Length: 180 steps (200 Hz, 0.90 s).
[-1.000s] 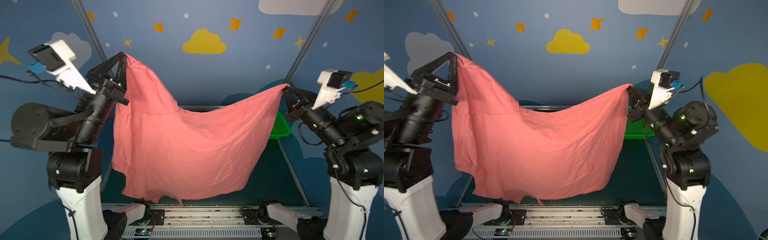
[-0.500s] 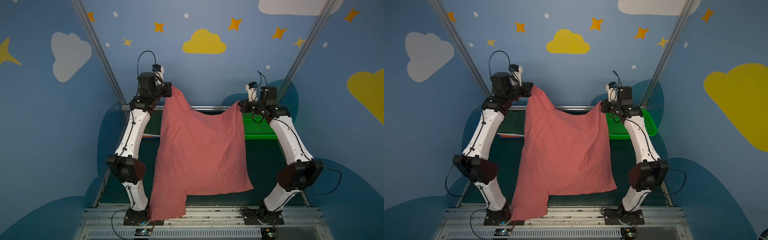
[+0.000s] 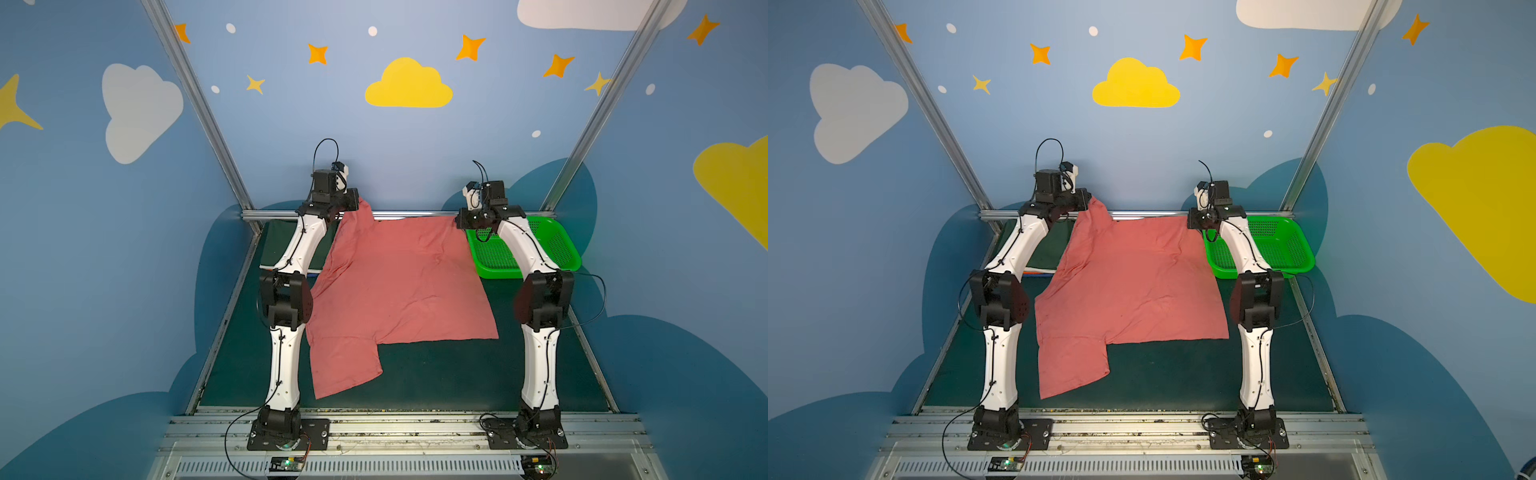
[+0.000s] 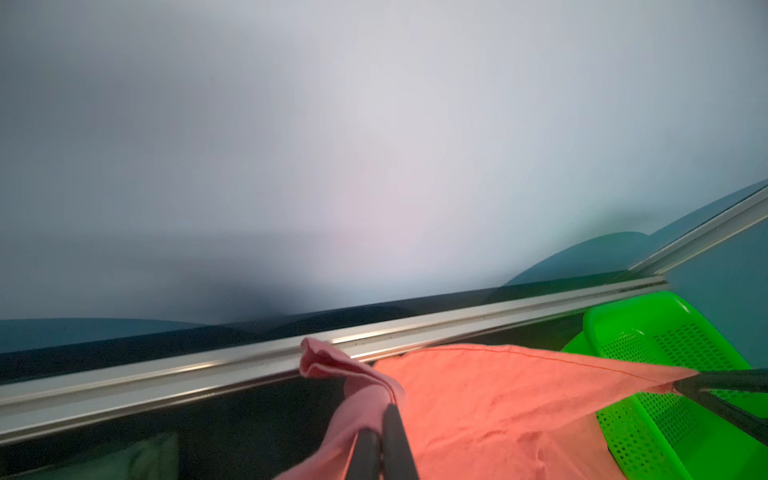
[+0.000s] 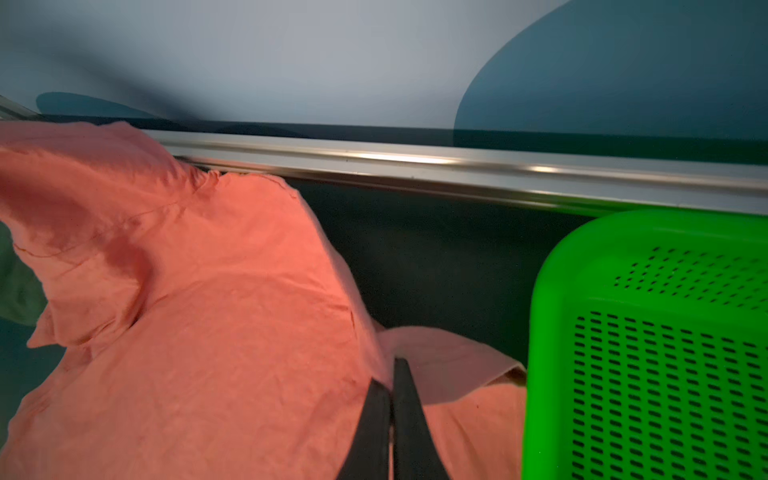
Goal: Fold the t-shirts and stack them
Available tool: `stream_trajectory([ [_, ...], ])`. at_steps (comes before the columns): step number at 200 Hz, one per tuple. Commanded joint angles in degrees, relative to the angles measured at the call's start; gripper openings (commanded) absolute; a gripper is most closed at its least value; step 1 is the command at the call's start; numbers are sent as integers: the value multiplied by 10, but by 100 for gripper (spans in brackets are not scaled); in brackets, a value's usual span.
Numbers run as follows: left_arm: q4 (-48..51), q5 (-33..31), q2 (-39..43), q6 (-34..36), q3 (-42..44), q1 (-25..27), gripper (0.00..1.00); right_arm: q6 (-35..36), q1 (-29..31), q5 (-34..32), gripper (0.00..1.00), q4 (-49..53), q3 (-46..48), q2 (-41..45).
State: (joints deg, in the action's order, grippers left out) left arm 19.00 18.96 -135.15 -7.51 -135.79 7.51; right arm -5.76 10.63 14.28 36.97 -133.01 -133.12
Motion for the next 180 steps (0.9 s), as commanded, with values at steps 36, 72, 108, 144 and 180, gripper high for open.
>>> stream_trajectory([
  [36,-101,-57,-27,-51,-25,-2,5,-23,2,-16,0,12,-89,-53],
  [72,-135,-104,-32,-81,-22,-2,36,-48,3,-12,23,-22,-94,-66],
  [108,-134,-140,-28,-104,-33,-2,61,-64,2,11,36,-26,-111,-64],
  [144,-92,-152,0,-114,-51,-2,67,-62,4,50,48,-24,-106,-25],
  [180,91,-156,93,-107,-35,-1,55,-28,13,90,51,-5,5,82],
])
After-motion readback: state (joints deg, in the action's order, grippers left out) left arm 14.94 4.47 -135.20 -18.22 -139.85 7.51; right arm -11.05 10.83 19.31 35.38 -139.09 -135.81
